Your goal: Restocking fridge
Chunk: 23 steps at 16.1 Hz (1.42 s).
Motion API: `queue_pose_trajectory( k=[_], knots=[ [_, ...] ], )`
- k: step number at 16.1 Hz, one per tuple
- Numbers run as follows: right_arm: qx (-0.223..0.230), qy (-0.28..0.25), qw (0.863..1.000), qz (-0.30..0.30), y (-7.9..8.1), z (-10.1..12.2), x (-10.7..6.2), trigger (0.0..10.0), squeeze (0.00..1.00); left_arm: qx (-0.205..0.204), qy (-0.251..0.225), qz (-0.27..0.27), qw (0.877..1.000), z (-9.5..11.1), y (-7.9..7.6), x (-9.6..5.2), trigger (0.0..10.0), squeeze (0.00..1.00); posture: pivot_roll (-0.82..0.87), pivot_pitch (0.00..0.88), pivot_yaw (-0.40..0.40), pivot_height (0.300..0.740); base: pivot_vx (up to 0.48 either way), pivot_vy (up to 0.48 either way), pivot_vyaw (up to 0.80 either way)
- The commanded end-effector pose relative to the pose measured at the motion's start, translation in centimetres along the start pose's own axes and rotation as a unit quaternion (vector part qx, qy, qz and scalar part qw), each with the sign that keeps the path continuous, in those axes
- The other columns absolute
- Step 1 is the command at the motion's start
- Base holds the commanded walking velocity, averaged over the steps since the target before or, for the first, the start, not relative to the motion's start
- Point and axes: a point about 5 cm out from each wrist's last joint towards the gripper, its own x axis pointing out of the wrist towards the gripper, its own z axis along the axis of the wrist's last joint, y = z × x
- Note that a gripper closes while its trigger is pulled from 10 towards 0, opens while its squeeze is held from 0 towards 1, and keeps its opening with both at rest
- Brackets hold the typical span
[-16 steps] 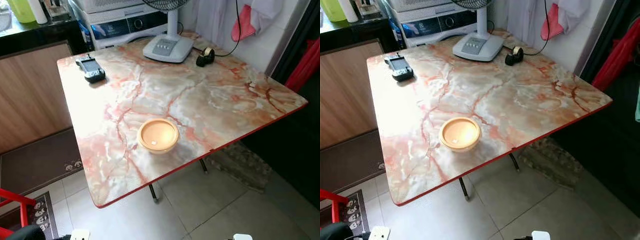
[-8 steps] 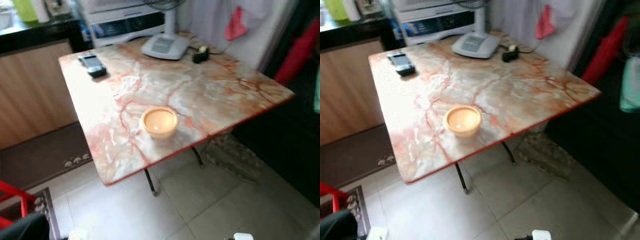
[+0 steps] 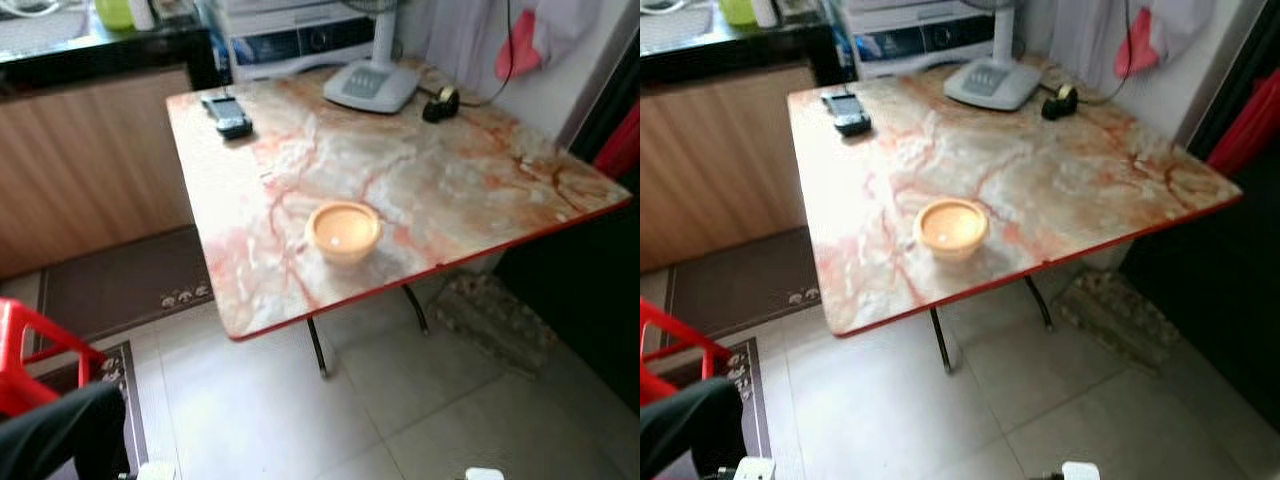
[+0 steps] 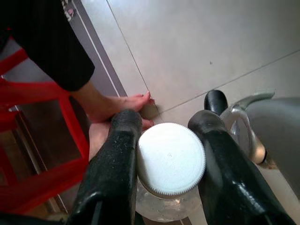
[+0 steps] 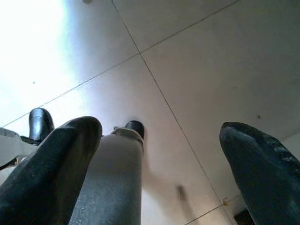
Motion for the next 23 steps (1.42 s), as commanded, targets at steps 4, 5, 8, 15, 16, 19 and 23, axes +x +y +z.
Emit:
queue_pose_trajectory(
  k=[4, 5, 8, 15, 16, 19, 23],
  knots=[
    [0.005, 0.015, 1.0, -0.001, -0.1, -0.6, -0.1, 10.0, 0.0, -0.021, 0.015, -0.001, 1.0, -0.5, -0.2, -0.1, 10.0, 0.0, 0.08, 0.056, -0.006, 0.74, 0.0, 0.0, -0.8],
    [0.006, 0.015, 1.0, -0.001, 0.0, -0.6, -0.1, 10.0, 0.0, -0.027, 0.016, -0.003, 1.0, -0.5, -0.2, -0.1, 10.0, 0.0, 0.08, 0.055, -0.006, 0.74, 0.0, 0.0, -0.8],
    [0.004, 0.025, 1.0, -0.001, 0.3, -1.0, -0.2, 10.0, 0.0, -0.031, 0.032, -0.005, 0.999, -1.0, -0.2, -0.1, 10.0, 0.0, 0.09, 0.032, -0.003, 0.74, 0.0, 0.0, -0.79],
    [0.003, 0.042, 0.999, -0.003, 1.5, -2.3, -0.4, 10.0, 0.0, 0.0, 0.059, -0.007, 0.998, -2.1, 0.5, -0.5, 10.0, 0.0, 0.08, 0.0, -0.007, 0.74, 0.0, -0.104, -0.79],
    [-0.003, 0.042, 0.999, -0.001, 1.5, -2.3, -0.4, 10.0, 0.0, -0.017, 0.058, 0.001, 0.998, -2.2, 0.5, -0.5, 10.0, 0.0, 0.09, 0.0, -0.009, 0.74, 0.0, 0.0, -0.79],
    [-0.002, 0.039, 0.999, 0.003, 1.8, -2.3, -0.4, 10.0, 0.0, -0.014, 0.058, 0.005, 0.998, -2.3, 0.6, -0.6, 10.0, 0.0, 0.06, 0.0, -0.005, 0.74, 0.0, 0.0, -0.79],
    [-0.004, 0.04, 0.999, -0.001, 1.8, -2.1, -0.3, 10.0, 0.0, 0.004, 0.06, -0.005, 0.998, -1.9, 0.4, -0.4, 10.0, 0.0, 0.03, 0.0, 0.019, 0.74, 0.0, 0.0, -0.79]
  ],
)
